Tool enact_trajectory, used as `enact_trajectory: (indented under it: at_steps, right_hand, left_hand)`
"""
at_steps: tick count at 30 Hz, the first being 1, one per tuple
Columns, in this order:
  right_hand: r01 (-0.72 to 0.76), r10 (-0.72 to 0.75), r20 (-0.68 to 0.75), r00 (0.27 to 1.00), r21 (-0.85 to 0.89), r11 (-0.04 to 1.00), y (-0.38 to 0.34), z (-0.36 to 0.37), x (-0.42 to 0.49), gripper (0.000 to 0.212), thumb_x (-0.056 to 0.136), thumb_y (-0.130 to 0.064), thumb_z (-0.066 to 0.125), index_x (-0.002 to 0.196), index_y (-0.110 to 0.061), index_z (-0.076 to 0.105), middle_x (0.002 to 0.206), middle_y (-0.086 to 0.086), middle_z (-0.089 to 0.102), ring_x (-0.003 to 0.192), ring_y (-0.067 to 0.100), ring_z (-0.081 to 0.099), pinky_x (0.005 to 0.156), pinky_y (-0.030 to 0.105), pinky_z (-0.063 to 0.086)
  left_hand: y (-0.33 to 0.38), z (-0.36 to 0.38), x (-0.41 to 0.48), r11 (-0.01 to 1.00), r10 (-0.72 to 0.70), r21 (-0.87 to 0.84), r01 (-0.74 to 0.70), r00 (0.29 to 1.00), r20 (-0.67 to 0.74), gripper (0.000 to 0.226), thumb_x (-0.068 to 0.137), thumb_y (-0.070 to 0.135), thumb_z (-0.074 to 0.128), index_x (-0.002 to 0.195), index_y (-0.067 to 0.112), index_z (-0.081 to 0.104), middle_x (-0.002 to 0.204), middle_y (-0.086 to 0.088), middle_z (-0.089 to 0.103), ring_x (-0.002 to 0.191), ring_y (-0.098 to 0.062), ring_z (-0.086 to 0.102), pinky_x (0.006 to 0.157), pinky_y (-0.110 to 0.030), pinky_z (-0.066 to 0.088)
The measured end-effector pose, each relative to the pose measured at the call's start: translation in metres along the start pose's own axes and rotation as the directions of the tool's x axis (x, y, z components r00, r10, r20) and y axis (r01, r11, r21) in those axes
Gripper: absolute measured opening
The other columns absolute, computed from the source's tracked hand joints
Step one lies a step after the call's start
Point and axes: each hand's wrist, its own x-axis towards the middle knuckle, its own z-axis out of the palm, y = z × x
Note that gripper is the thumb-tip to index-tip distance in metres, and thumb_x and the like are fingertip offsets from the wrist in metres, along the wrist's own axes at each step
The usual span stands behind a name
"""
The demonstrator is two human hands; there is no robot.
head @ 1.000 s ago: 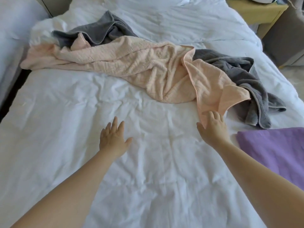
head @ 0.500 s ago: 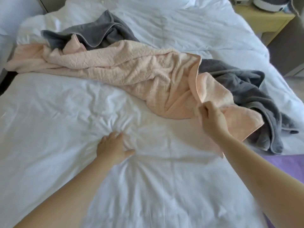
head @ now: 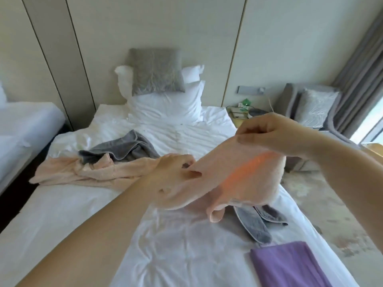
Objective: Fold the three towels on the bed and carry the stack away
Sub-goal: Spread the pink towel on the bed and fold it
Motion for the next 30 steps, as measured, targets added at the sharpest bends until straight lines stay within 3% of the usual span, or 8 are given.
enact_trajectory:
  at_steps: [2,5,7,11,16,19,22,30]
  right_hand:
    - [-0.003,0.003,-0.135,0.991,0.002,1.0,-0.015,-0.034,-0.026,0.01,0.087,-0.029,0.062,0.082,-0.028,0.071,0.073,-0.012,0.067,0.065,-0.003,0.056,0.07,0.022,0.044]
    - [-0.026,0.027,-0.326,0.945,0.008,1.0,-0.027,-0.077,-0.064,0.009,0.085,-0.031,0.062,0.082,-0.035,0.07,0.07,-0.015,0.067,0.06,-0.003,0.057,0.061,0.022,0.045]
    - [-0.061,0.048,-0.42,0.906,-0.018,0.998,-0.028,-0.101,-0.087,0.013,0.086,-0.029,0.062,0.078,-0.036,0.069,0.066,-0.014,0.066,0.054,-0.002,0.056,0.056,0.023,0.045]
    - [-0.173,0.124,-0.61,0.783,-0.022,0.985,-0.008,-0.132,-0.121,0.015,0.086,-0.028,0.06,0.074,-0.029,0.068,0.069,-0.003,0.064,0.062,0.015,0.057,0.06,0.026,0.046]
    - [-0.29,0.244,-0.716,0.655,0.06,0.955,0.016,-0.137,-0.134,0.012,0.087,-0.024,0.059,0.082,-0.018,0.068,0.07,0.003,0.06,0.059,0.024,0.056,0.055,0.026,0.045]
    - [-0.272,0.23,-0.662,0.714,0.041,0.961,0.003,-0.131,-0.13,0.01,0.085,-0.024,0.061,0.082,-0.018,0.068,0.079,0.007,0.065,0.071,0.029,0.061,0.063,0.032,0.048]
    - [-0.152,0.12,-0.594,0.796,-0.004,0.988,-0.027,-0.112,-0.121,0.01,0.084,-0.023,0.065,0.074,-0.026,0.066,0.078,-0.001,0.066,0.069,0.014,0.056,0.059,0.025,0.041]
    - [-0.051,0.075,-0.506,0.859,0.061,0.997,-0.068,-0.038,-0.096,0.014,0.089,-0.018,0.046,0.089,-0.017,0.06,0.071,-0.002,0.059,0.061,0.018,0.053,0.049,0.024,0.035]
  left_hand:
    - [0.003,-0.011,-0.019,0.996,-0.085,0.0,0.085,0.996,-0.016,0.044,0.067,0.069,0.056,0.093,0.034,0.055,0.087,0.013,0.063,0.083,-0.013,0.058,0.069,-0.021,0.046]
    - [-0.003,-0.025,-0.054,0.989,-0.124,0.093,0.111,0.982,0.144,0.044,0.067,0.068,0.046,0.101,0.039,0.051,0.101,0.014,0.057,0.104,-0.013,0.055,0.092,-0.031,0.044]
    - [-0.012,-0.04,-0.075,0.961,-0.138,0.263,0.082,0.97,0.202,0.026,0.077,0.064,0.043,0.094,0.045,0.047,0.105,0.01,0.06,0.108,-0.016,0.055,0.09,-0.032,0.042]
    - [-0.015,-0.089,-0.107,0.91,-0.155,0.366,0.196,0.978,-0.139,0.042,0.079,0.064,0.042,0.1,0.033,0.062,0.098,0.004,0.068,0.085,-0.017,0.061,0.07,-0.031,0.043]
    - [0.058,-0.179,-0.112,0.994,-0.105,-0.006,0.113,0.899,-0.426,0.033,0.091,0.039,0.057,0.079,0.01,0.064,0.061,0.01,0.051,0.063,-0.017,0.045,0.061,-0.03,0.034]
    - [0.125,-0.219,-0.111,0.996,-0.071,-0.076,0.035,0.833,-0.549,0.042,0.093,0.032,0.057,0.059,0.015,0.039,0.055,0.004,0.03,0.057,-0.019,0.029,0.052,-0.033,0.021]
    - [0.181,-0.239,-0.113,0.965,-0.159,-0.264,-0.005,0.786,-0.597,0.039,0.09,0.036,0.056,0.058,0.019,0.044,0.059,0.002,0.042,0.054,-0.017,0.039,0.049,-0.026,0.03]
    - [0.233,-0.238,-0.127,0.779,-0.299,-0.618,-0.103,0.805,-0.512,0.023,0.1,0.034,0.037,0.1,0.019,0.055,0.104,-0.01,0.064,0.097,-0.026,0.064,0.089,-0.041,0.053]
